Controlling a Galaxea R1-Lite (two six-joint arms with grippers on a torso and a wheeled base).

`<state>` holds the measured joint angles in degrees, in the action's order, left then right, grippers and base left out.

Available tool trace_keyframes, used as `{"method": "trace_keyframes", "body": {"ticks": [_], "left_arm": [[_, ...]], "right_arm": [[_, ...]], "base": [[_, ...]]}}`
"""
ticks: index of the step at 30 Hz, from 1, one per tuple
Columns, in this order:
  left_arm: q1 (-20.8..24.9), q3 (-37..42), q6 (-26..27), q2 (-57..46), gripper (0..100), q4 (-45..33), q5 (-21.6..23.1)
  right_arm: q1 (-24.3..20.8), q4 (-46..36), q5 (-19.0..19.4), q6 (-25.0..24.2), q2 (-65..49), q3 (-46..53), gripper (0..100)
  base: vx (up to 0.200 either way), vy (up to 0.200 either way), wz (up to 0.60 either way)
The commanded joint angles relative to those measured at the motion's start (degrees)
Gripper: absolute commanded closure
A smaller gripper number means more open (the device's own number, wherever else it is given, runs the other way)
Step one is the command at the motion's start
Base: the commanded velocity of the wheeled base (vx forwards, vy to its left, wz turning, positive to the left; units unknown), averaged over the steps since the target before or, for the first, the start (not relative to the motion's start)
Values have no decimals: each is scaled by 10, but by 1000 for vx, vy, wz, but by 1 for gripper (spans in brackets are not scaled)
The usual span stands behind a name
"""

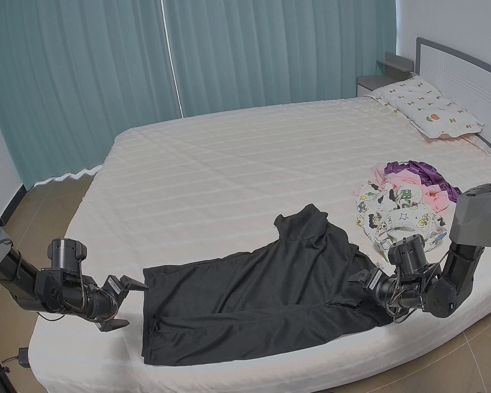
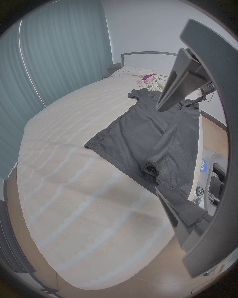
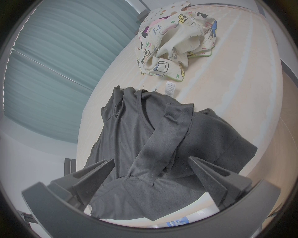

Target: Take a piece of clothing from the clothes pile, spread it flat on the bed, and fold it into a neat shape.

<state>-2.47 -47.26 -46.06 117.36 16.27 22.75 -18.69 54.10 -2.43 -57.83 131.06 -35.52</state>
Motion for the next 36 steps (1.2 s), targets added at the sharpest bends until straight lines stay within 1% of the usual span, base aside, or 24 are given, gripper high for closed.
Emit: {"method": "trace_keyframes", "body": {"ticks": [1, 8, 10, 11, 12, 18, 19, 21, 25, 36], "left_arm": [[-2, 0, 0, 3, 0, 0, 0], [-2, -1, 0, 4, 0, 0, -1], [-2, -1, 0, 4, 0, 0, 0], [-2, -1, 0, 4, 0, 0, 0], [-2, -1, 0, 4, 0, 0, -1], [-2, -1, 1, 6, 0, 1, -1], [-2, -1, 1, 6, 0, 0, -1], [-2, -1, 1, 7, 0, 0, -2], [-2, -2, 1, 9, 0, 0, -2], [-2, 1, 2, 9, 0, 0, -2]], "right_arm": [[-7, 5, -6, -1, 13, -2, 0], [-6, 8, -20, -4, 31, -19, 0], [-4, 23, -38, -3, 46, -35, 0], [-4, 23, -38, -3, 46, -35, 0], [-1, 34, -49, -3, 54, -43, 0], [-1, 38, -50, -4, 59, -46, 0], [-2, 38, -50, -4, 59, -46, 100], [-3, 38, -55, -4, 57, -45, 100], [-3, 33, -81, -2, 53, -41, 100], [-10, 31, -82, 1, 14, 1, 100]], "base": [[0, 0, 0], [0, 0, 0], [0, 0, 0], [0, 0, 0], [0, 0, 0], [0, 0, 0], [0, 0, 0], [0, 0, 0], [0, 0, 0], [0, 0, 0]]}}
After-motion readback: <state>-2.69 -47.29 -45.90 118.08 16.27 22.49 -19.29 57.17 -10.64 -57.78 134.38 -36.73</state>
